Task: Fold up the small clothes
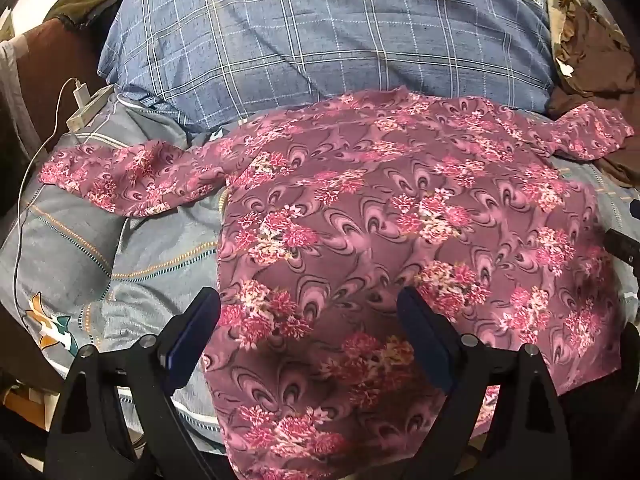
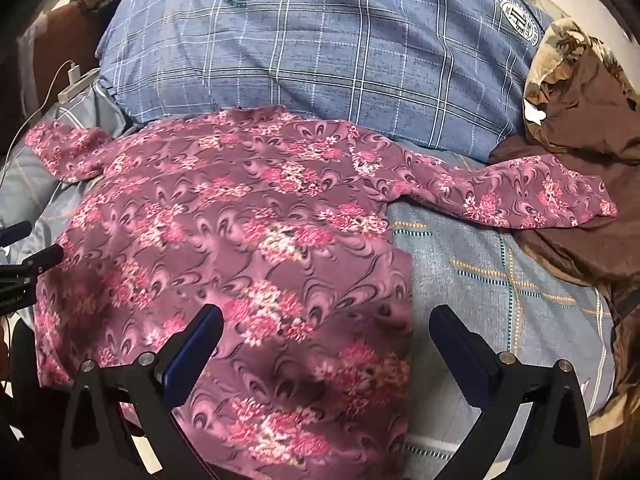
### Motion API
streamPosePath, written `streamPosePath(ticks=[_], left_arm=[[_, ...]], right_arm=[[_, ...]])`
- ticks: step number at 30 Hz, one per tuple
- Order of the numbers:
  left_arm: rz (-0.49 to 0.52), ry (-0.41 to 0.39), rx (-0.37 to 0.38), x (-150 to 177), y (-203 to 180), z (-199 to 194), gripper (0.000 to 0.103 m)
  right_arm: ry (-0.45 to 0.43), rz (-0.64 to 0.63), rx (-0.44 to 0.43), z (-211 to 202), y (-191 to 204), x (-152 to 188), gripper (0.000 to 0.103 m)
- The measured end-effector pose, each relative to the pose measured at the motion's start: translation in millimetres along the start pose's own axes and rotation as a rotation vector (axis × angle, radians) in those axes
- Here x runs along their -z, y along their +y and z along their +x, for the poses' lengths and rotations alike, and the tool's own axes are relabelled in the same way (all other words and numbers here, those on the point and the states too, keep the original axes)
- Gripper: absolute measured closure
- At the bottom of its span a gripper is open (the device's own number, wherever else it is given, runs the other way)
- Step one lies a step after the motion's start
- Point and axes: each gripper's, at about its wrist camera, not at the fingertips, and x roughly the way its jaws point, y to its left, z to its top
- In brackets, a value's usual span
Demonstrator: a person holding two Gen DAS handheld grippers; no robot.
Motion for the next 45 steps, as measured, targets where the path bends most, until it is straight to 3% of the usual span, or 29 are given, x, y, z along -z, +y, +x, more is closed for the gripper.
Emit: streamPosePath(ticks=[7,14,19,29,45], left_arm=[[0.025,-0.027,-0.022,18.0,1.2,-15.4,0.012],[-0.025,0.021,0.004,41.5,16.7,-16.1,0.012],[-0.028,0.013,0.008,53.6,13.1,-18.5,0.012],[-0.026,-0.041,0.017,51.2,7.1,-23.1,0.012],[-0.006,-0.03,0.038,49.1,-5.4,-27.3,0.012]], right_arm=[[0.009,0.004,0.017,-15.2,6.1,14.8,0.0],[0.014,0.04,0.018,-28.8,6.4,36.6,0.0],[0.003,0.035,0.019,-28.6,11.0,49.0,0.0],[-0.005,0.038,0.026,-36.0,7.0,48.7,0.0],[-0.035,0.0,0.042,-40.1,14.6,44.4,0.0]])
